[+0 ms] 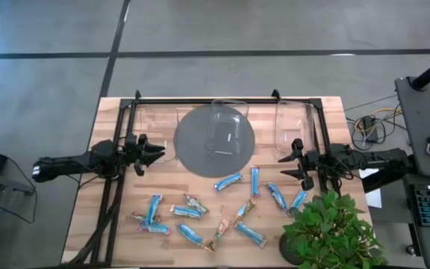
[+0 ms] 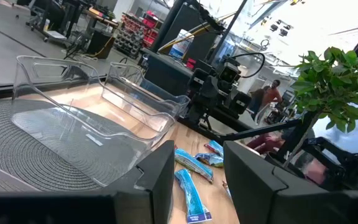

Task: Pick and place Granola Bars by type

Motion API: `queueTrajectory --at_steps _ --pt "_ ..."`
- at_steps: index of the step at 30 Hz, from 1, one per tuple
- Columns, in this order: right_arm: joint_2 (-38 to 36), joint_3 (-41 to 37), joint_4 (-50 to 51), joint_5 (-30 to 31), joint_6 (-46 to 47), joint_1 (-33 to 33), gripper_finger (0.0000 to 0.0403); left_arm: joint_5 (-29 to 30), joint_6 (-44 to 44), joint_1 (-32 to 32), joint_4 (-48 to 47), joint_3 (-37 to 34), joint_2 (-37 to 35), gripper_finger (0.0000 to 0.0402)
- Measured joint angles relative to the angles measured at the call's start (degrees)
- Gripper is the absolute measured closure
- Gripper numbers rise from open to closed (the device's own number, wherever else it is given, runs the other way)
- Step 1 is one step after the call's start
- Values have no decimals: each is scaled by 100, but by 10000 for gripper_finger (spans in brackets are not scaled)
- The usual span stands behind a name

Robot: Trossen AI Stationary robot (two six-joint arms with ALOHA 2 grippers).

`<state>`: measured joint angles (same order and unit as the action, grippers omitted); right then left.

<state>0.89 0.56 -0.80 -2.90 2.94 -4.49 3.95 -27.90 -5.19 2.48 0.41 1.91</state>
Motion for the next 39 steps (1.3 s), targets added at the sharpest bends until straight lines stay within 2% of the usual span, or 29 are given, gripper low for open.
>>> queueTrajectory --at_steps 17,19,21,22,25,27,30,31,36,39 --pt "0 0 0 0 -9 0 225 -2 2 2 0 2 -2 280" --pt "0 -2 -17 30 -719 4 225 0 2 1 0 2 -2 280" --pt "0 -1 -59 128 -2242 4 225 0 2 2 0 0 -2 280" --pt "0 -2 -111 114 -2715 4 225 0 0 2 0 0 0 280" --pt "0 -2 -202 -217 -3003 -4 225 0 2 2 0 2 -1 280" --pt "4 -2 -329 -492 -2266 -3 225 0 2 0 0 2 -2 280" --pt "2 0 -672 -548 205 -1 225 0 0 2 0 0 0 280" --pt "-2 0 -716 -318 908 0 225 -1 1 2 0 0 0 280" --pt "4 -2 -792 1172 2829 0 225 -2 0 0 0 0 -2 280" --pt "-17 0 -806 1506 5061 6 225 -1 2 2 0 2 0 280"
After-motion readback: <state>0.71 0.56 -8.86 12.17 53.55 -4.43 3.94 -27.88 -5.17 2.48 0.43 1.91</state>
